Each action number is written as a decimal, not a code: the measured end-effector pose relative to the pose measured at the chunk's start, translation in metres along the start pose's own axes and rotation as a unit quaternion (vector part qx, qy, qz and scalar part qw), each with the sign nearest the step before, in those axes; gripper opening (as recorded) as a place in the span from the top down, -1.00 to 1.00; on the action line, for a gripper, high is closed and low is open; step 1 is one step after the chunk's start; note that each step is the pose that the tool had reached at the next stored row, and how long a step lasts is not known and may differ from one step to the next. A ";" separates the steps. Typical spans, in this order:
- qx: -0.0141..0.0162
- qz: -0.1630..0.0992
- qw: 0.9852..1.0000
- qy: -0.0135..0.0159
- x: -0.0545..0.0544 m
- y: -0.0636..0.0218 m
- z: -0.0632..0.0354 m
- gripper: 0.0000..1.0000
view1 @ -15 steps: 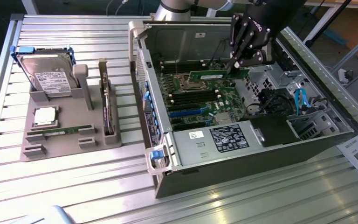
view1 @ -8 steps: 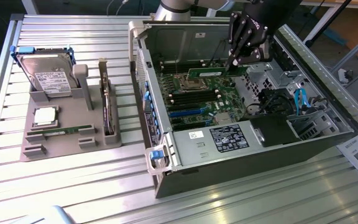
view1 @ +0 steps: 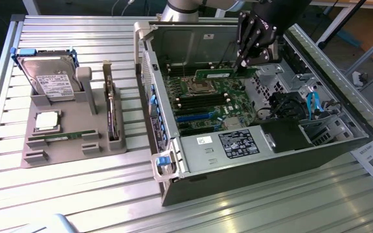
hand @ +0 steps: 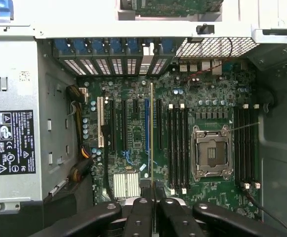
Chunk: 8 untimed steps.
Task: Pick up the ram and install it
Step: 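Pick up the ram and move it above insertion slot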
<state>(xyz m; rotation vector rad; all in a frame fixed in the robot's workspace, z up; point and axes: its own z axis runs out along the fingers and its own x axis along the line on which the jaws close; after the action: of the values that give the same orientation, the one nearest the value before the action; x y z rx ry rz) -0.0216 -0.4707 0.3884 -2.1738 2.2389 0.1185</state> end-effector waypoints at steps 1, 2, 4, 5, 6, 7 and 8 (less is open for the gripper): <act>0.000 0.000 1.000 0.000 -0.001 0.0000 0.0003 0.76; 0.000 0.000 1.000 0.000 -0.002 0.0000 0.0005 0.76; 0.000 0.000 1.000 0.000 -0.004 0.0001 0.0011 0.76; 0.000 0.000 1.000 -0.001 -0.005 0.0001 0.0014 0.76; 0.000 0.000 1.000 -0.001 -0.007 0.0001 0.0016 0.76; 0.000 0.000 1.000 -0.001 -0.008 0.0001 0.0019 0.76; 0.001 0.000 1.000 -0.001 -0.009 0.0002 0.0021 0.76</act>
<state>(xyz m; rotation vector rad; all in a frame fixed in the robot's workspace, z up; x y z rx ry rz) -0.0216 -0.4612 0.3869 -2.1719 2.2378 0.1191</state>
